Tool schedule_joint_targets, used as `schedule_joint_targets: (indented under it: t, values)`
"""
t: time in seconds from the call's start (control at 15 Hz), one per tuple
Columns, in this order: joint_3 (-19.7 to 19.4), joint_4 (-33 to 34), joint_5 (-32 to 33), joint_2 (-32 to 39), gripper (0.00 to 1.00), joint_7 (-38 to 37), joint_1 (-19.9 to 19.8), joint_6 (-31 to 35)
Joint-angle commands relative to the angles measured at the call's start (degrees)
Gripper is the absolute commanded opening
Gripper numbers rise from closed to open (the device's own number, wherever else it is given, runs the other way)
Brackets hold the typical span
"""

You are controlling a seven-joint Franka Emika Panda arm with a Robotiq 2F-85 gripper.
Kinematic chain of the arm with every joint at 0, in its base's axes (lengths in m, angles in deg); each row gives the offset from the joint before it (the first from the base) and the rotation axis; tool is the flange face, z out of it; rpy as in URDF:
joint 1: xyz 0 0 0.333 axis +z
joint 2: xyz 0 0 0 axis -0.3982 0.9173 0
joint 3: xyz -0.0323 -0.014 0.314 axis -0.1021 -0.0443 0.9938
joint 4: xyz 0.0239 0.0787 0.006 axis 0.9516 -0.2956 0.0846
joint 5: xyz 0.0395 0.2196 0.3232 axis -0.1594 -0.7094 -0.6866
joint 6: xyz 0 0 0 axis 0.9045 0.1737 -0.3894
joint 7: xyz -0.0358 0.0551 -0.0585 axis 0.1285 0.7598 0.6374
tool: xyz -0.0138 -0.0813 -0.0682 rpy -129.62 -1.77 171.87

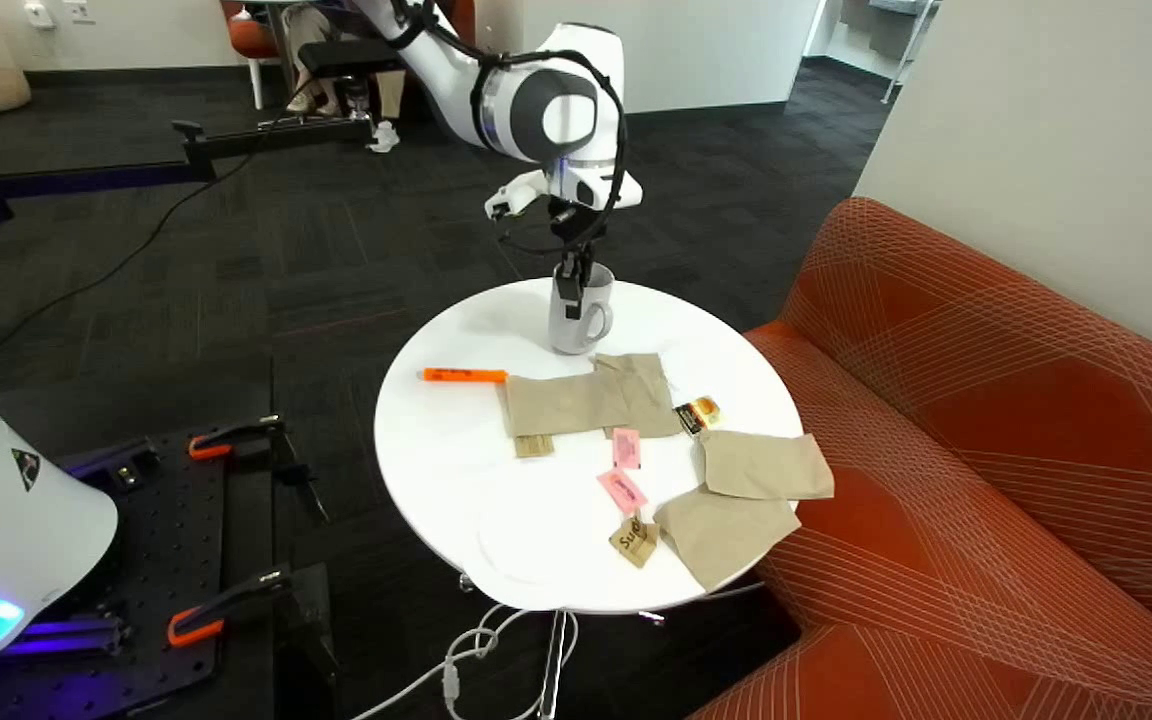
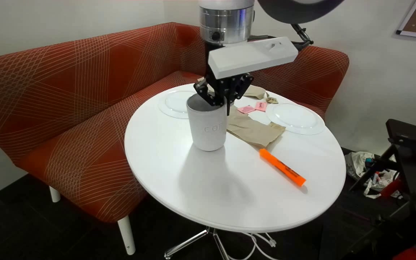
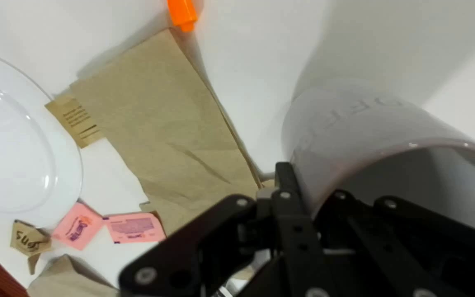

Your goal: Move the white mug forward

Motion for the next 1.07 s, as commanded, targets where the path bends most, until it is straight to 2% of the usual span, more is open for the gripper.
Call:
schedule_joint_targets:
  t: [0.0, 0.27, 0.67, 0.73, 0.8, 1.0]
  values:
    - [-0.59, -11.98, 2.17, -8.41, 0.03, -2.97, 0.56, 5.86]
    - [-0.62, -18.12, 3.62, -11.99, 0.03, -4.55, 0.27, 9.16]
    - [-0.35, -22.85, 5.13, -14.90, 0.05, -5.22, -0.11, 12.05]
    - [-0.35, -23.30, 5.28, -15.19, 0.36, -5.37, -0.12, 12.46]
    - [-0.42, -23.61, 5.68, -15.55, 0.37, -5.57, -0.05, 12.39]
    - [-0.25, -24.18, 7.17, -17.49, 0.58, -6.48, -0.08, 12.34]
